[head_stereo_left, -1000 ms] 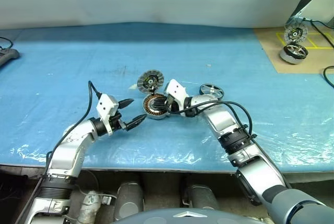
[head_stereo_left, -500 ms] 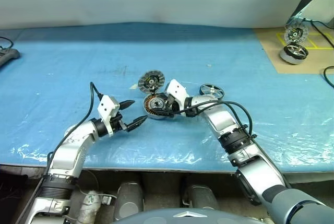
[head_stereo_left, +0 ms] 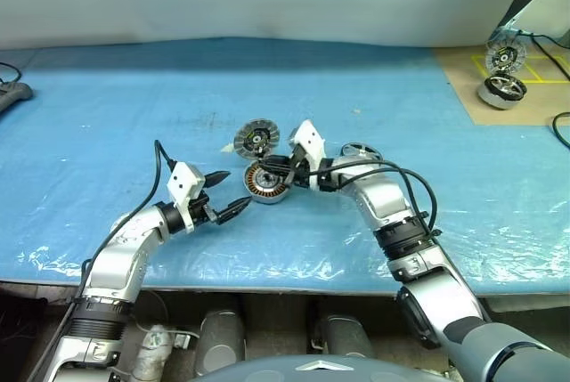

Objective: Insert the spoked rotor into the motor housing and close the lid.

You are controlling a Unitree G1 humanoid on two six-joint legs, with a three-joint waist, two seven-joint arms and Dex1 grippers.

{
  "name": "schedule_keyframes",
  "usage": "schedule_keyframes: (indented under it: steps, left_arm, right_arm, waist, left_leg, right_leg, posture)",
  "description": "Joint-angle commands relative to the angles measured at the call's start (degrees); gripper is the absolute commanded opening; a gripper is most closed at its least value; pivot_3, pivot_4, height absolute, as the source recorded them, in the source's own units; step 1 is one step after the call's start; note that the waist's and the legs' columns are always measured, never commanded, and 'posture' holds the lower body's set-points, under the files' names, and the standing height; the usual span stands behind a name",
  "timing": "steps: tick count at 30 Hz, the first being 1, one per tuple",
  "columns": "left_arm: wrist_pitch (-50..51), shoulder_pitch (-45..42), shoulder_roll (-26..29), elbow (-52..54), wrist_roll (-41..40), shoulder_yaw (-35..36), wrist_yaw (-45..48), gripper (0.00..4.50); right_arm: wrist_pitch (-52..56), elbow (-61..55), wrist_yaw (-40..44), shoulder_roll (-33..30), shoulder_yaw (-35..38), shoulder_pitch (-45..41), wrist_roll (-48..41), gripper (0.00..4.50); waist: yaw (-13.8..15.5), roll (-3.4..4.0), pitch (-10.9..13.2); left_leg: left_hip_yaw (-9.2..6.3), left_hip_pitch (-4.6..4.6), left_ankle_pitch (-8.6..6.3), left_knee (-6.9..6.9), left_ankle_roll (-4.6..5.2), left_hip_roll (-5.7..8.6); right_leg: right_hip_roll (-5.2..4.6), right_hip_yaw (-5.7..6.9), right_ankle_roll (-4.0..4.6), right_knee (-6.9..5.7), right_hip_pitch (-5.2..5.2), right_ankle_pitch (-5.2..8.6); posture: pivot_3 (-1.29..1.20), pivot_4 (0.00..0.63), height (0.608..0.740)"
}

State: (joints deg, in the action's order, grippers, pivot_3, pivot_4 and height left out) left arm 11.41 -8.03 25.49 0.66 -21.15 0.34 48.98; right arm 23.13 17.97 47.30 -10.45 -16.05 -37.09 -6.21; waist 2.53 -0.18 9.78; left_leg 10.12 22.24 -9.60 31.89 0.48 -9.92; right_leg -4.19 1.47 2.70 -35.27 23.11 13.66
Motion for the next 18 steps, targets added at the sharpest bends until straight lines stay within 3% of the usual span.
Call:
schedule_keyframes:
  steps: [1, 7, 11, 18]
  left_arm:
    - [-0.51, 0.11, -0.13, 2.0, -0.36, 0.28, -0.11, 4.5]
    - [-0.71, 0.12, -0.14, 1.63, -0.28, 0.3, -0.06, 4.5]
    - [-0.6, 0.26, -0.49, 1.78, -0.2, 0.07, -0.38, 4.5]
    - [-0.53, 0.35, -0.54, 1.97, -0.04, -0.12, -0.59, 4.5]
  right_arm:
    - [-0.66, 1.92, -0.64, 0.84, -0.47, -0.65, 0.83, 0.03]
    - [-2.31, 3.63, 0.57, -0.03, -3.34, -0.83, 3.66, 0.03]
    - [-8.1, 4.32, 0.57, -2.5, -10.56, 1.16, 11.16, 0.03]
    - [-13.02, 6.69, 0.89, -3.89, -13.02, 2.31, 15.88, 0.03]
  waist:
    - [0.01, 0.0, 0.0]
    - [0.0, 0.0, 0.0]
    - [0.0, -0.01, -0.01]
    - [-0.07, -0.02, -0.06]
  left_leg:
    - [0.0, 0.01, 0.0, 0.0, 0.0, 0.0]
    - [0.0, -0.01, 0.0, 0.0, 0.0, 0.0]
    - [0.01, -0.11, 0.0, 0.0, 0.0, 0.0]
    - [0.0, -0.53, -0.01, -0.02, -0.01, 0.0]
  right_leg:
    - [0.0, 0.0, 0.0, 0.0, 0.01, 0.0]
    - [0.0, -0.01, 0.0, 0.01, 0.0, 0.0]
    - [0.0, -0.01, 0.0, 0.01, -0.09, 0.0]
    - [0.0, -0.04, -0.03, 0.02, -0.48, 0.02]
  posture:
    - [0.0, 0.15, 0.74]
    - [0.0, 0.15, 0.74]
    - [0.0, 0.15, 0.74]
    - [0.0, 0.15, 0.74]
